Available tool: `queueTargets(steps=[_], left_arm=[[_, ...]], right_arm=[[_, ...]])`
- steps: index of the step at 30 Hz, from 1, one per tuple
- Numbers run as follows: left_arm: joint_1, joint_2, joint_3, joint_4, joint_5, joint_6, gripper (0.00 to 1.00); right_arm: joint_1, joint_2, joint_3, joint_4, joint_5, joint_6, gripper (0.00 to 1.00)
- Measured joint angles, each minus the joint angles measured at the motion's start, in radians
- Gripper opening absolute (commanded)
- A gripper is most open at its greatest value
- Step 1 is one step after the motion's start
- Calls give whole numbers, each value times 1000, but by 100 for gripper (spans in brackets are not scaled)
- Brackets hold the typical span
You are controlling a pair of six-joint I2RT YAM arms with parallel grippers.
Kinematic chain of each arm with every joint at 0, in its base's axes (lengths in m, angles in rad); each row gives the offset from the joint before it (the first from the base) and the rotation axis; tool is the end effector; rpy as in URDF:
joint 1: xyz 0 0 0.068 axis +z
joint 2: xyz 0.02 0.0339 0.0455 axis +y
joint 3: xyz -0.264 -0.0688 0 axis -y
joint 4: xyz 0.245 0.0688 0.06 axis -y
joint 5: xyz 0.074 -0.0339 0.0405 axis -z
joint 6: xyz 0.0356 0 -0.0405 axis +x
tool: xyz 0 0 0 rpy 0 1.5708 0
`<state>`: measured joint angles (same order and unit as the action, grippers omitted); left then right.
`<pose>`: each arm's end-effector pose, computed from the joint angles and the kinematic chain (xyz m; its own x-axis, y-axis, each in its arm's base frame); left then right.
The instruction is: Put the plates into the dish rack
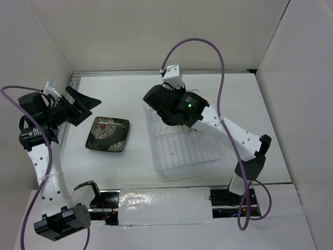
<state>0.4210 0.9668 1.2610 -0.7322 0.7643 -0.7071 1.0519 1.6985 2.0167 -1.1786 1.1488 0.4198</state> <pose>0.1720 0.0500 0.4170 -0.4742 -0.7262 -0.4978 -0.0409 0.5830 -0.8114 0.1895 0.2664 0.4418 -0.3680 -0.3078 -0.8774 0.0979 0.9256 -0.3658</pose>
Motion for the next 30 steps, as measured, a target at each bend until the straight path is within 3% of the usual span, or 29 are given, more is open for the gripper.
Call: queueTargets(steps=[12,30], left_arm=[[0,-1,-17,1,0,1,97],[0,0,-39,0,0,10,98]], right_arm=[[4,124,-5,-66,-58,87,0],[-22,136,-40,-84,-70,167,0]])
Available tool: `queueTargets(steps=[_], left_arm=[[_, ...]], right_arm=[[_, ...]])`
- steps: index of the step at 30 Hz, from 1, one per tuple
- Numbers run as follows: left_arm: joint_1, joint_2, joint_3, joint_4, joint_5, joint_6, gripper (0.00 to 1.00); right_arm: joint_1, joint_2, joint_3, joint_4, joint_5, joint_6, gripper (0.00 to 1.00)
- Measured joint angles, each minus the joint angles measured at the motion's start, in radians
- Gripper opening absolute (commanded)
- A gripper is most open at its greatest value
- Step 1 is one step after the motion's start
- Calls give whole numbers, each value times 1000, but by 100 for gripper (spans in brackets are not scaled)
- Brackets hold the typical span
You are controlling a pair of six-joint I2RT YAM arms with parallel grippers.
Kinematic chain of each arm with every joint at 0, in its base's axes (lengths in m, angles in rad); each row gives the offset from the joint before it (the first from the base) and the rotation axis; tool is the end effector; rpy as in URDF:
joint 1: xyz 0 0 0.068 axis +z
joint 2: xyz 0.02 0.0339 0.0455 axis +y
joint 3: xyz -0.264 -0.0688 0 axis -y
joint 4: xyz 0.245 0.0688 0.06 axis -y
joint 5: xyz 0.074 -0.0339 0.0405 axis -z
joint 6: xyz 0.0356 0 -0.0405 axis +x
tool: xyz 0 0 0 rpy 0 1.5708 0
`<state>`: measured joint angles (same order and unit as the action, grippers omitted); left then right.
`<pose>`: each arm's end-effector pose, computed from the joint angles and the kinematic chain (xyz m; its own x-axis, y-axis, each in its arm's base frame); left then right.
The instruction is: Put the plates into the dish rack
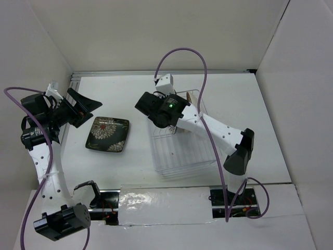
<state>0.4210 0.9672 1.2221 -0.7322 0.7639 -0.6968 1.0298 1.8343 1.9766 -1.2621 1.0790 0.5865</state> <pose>0.1750 0.0514 0.4049 -0.4920 -0.7281 -0.4773 -0.0653 0.5775 -0.8137 0.2135 0.2945 0.3808 -0.5006 -0.3257 -0.8021 0.0842 0.9038 -0.4195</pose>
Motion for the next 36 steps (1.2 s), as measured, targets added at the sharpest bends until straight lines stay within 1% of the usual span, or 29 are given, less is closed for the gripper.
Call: queueTargets(steps=[5,17,24,31,36], left_arm=[[0,0,-1,0,0,13,98],[0,0,-1,0,-8,13,98],[0,0,-1,0,-9,13,98],[0,5,-1,0,-12,12,98],[0,6,-1,0,-18,13,98]], right_arm=[[-3,-1,-1,-11,6,37,0],[-7,-34,-10,-27,28,32,0],[-9,-35,-54,-29,27,23,0],[-7,-33,-92,-32,13,73,0],[-7,-27,-121,-16,-24,85,0]])
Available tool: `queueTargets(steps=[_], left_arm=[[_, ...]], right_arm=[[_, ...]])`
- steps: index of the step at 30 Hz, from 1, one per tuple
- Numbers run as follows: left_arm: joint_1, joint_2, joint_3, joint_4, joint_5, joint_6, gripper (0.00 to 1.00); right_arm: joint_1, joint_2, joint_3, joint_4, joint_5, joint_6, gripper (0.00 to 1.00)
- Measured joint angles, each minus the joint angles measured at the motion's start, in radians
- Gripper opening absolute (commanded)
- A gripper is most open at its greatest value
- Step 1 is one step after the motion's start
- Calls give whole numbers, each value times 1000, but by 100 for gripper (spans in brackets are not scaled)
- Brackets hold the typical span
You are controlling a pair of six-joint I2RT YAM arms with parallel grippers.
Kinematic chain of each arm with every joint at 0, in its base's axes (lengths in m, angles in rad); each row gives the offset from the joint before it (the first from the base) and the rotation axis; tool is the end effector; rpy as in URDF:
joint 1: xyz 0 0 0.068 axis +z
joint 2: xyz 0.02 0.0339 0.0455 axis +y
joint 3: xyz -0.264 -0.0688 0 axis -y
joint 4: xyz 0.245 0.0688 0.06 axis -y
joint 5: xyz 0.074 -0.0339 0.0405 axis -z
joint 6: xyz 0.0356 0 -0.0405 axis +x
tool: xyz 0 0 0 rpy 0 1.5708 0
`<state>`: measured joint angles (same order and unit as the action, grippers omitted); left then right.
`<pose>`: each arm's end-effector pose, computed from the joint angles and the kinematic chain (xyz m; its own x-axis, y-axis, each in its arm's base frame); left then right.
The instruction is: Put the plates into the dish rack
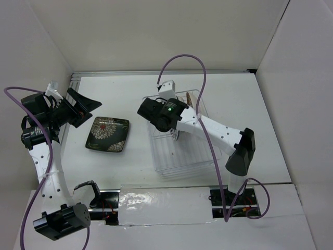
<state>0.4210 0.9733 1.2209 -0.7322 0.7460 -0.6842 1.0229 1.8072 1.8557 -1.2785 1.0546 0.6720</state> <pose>0.1768 0.0527 0.4033 -0.4862 -0.7263 -0.4859 -0.0766 0.5893 -0.8043 0.2110 0.2863 0.3557 -0.5522 -0.3151 -0.7719 0.0944 0.8962 -0.4334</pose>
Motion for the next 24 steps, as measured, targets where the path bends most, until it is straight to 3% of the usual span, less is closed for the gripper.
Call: queueTargets(steps=[5,6,7,10,15,19,24], left_arm=[[0,0,0,0,-6,0,98],[0,0,0,0,-6,0,98],[0,0,0,0,-7,0,98],[0,0,-1,1,-9,0,98],[0,10,-34,6,-9,3,98],[0,48,-97,16,-28,3,98],[0,101,-196,24,-63,0,98]], right_arm=[[0,9,-5,22,-27,-23,2],[0,13,-5,28,-34,-32,7],[0,19,-5,34,-42,-42,20],[0,42,-5,55,-58,-77,30],[-1,48,-5,71,-56,-127,32],[-1,48,-2,81,-60,-148,46],[-1,47,11,104,-67,-182,47]])
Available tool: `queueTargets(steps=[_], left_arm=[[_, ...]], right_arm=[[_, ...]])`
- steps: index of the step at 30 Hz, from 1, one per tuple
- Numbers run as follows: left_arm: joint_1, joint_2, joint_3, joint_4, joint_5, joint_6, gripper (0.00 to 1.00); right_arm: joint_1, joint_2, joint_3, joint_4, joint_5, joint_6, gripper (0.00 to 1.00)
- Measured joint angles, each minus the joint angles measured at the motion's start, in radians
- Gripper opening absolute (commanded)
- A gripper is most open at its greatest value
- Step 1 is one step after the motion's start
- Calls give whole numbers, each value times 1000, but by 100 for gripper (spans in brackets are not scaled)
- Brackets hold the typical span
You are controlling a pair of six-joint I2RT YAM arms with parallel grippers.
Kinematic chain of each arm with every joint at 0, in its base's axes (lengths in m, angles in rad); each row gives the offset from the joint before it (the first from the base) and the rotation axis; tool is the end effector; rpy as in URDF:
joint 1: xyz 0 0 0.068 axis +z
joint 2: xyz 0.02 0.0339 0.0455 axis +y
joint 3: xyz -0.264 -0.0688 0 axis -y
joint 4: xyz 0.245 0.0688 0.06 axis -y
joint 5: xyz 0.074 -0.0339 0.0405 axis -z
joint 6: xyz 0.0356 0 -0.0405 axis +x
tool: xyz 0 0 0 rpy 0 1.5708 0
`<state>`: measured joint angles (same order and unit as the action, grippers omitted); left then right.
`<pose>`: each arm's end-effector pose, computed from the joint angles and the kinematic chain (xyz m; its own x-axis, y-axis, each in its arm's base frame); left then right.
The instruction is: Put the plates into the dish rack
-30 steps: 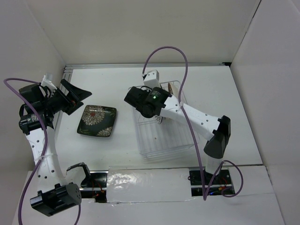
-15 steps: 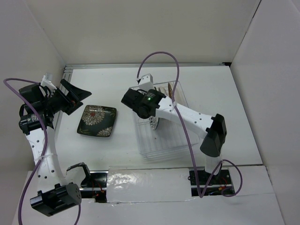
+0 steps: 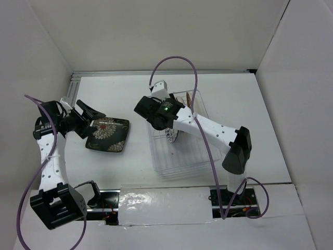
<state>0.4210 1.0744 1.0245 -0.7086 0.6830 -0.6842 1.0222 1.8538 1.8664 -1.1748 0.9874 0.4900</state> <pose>0.2061 0.0677 0.3234 -0.5504 -0.7836 -0.2881 -0.3184 0.5160 -0.7952 0.2210 0.3046 0.3442 -0.5621 -0.4225 -0.7110 -0.0369 0.8716 -0.4888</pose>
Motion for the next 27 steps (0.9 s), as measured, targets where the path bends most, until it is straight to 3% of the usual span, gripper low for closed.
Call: queueTargets(steps=[3,7,18,27], left_arm=[[0,22,-39,0,-12,-1,98],[0,24,-54,8,-23,-1,98],[0,24,-76,31,-56,-5,99],[0,126,-89,-48,-325,-108,99]], right_arm=[[0,-4,0,11,-2,-13,50],[0,-17,0,12,-8,-12,64],[6,-144,-27,37,-128,8,76],[14,-205,-8,67,-153,6,80]])
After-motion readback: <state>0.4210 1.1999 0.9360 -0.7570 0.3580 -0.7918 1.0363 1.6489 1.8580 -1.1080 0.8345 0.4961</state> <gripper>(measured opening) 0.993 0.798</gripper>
